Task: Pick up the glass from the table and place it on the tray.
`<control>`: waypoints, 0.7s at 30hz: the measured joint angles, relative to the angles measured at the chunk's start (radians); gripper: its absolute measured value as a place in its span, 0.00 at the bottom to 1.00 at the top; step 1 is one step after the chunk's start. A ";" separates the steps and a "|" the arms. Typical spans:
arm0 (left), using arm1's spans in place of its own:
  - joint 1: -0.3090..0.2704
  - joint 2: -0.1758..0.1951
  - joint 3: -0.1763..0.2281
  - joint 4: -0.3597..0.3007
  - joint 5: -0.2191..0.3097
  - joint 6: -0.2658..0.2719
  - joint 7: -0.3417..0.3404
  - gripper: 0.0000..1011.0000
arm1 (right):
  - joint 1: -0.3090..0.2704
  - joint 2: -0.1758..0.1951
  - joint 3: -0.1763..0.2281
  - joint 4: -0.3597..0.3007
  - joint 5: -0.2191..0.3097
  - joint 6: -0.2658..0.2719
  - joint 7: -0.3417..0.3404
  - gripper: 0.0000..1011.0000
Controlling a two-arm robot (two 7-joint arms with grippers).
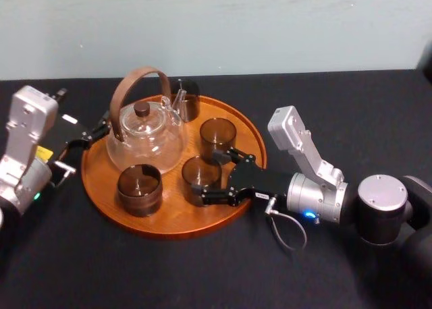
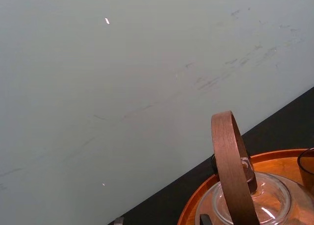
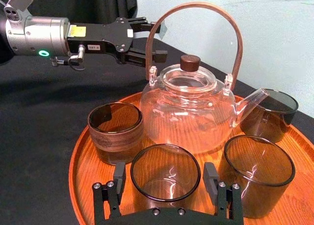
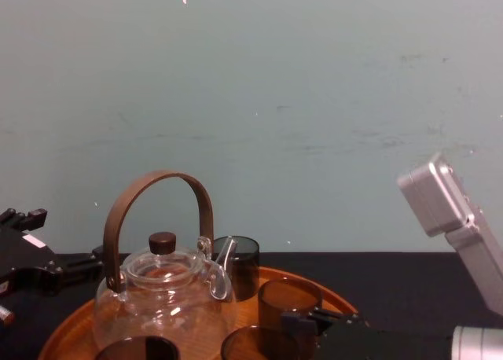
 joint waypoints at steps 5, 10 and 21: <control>0.000 0.000 0.000 0.000 0.000 0.000 0.000 0.99 | 0.000 0.000 0.000 0.000 0.000 0.000 0.001 0.99; 0.000 0.000 0.000 0.000 0.000 0.000 0.000 0.99 | 0.000 0.000 0.000 0.000 0.002 0.001 0.002 0.99; 0.000 0.000 0.000 0.000 0.000 0.000 0.000 0.99 | -0.050 0.064 0.037 -0.059 0.043 0.000 0.019 0.99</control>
